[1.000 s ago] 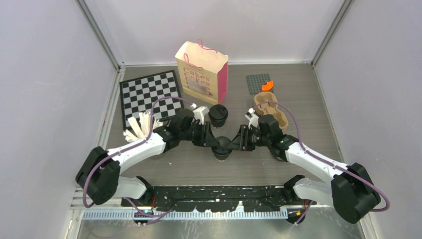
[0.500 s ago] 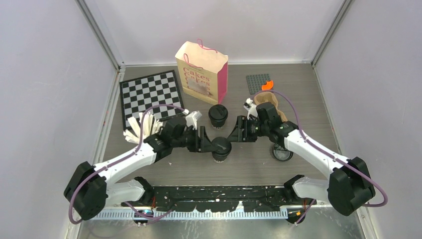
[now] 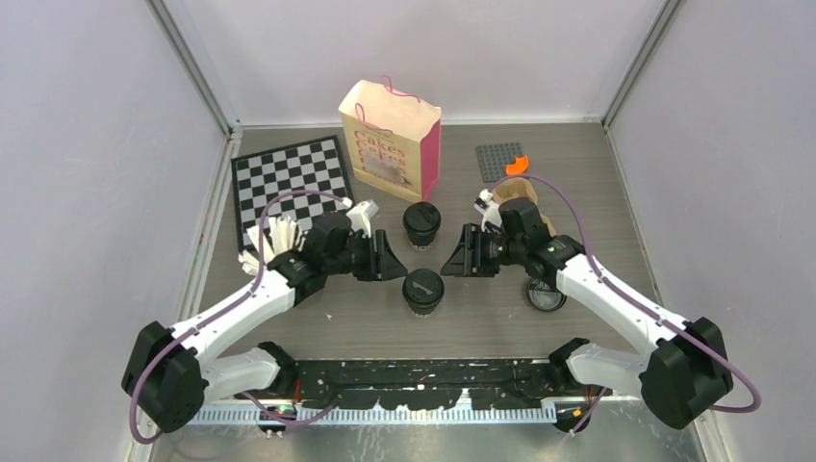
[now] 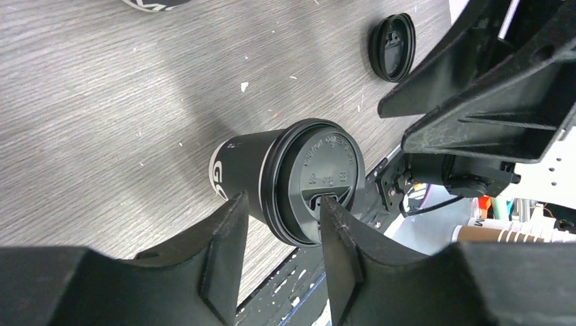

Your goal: Pack the takeout coffee

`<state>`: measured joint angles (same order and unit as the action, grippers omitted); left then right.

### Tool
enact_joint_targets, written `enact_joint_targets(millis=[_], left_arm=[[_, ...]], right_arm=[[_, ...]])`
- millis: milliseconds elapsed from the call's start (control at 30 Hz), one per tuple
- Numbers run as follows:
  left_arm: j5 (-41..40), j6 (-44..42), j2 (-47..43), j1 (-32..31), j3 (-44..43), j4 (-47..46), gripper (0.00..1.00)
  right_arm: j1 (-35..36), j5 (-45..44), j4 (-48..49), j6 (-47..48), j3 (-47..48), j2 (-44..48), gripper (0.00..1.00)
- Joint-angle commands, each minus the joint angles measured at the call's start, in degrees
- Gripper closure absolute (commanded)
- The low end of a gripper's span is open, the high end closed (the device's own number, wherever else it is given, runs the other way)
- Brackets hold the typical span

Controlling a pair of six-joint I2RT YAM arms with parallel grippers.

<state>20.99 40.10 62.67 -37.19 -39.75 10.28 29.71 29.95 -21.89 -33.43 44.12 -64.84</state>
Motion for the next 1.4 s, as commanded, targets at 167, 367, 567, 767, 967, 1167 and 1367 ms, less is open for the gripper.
enact_joint_targets(millis=[167,367,567,767,967,1167,1367], left_arm=[[2.74,0.78,2.48,0.34,0.72,-3.05,0.60],[3.12,1.56,4.10,0.29,4.15,-4.52,0.62],[2.37,1.92,5.76,0.34,7.67,-5.38,0.67],[2.38,0.95,4.95,0.29,7.03,-4.80,0.66],[0.05,-6.32,1.72,0.36,-8.75,8.78,0.46],[-8.37,-15.06,-0.41,0.36,-23.43,21.56,0.32],[-15.86,-21.71,-5.18,0.33,-31.33,33.25,0.00]], right_arm=[[5.01,0.28,7.37,-5.39,-2.61,-1.46,0.52],[5.75,-2.69,10.02,-6.03,-6.34,-2.17,0.55],[5.79,-4.07,11.99,-5.94,-10.45,-1.32,0.56],[5.79,-4.07,11.20,-5.70,-9.53,-0.99,0.56],[5.79,-9.98,-0.34,-2.08,-0.21,5.12,0.29],[6.68,-16.67,-10.18,3.71,9.46,6.25,0.12],[16.11,-29.61,-14.73,7.66,16.09,4.72,0.11]])
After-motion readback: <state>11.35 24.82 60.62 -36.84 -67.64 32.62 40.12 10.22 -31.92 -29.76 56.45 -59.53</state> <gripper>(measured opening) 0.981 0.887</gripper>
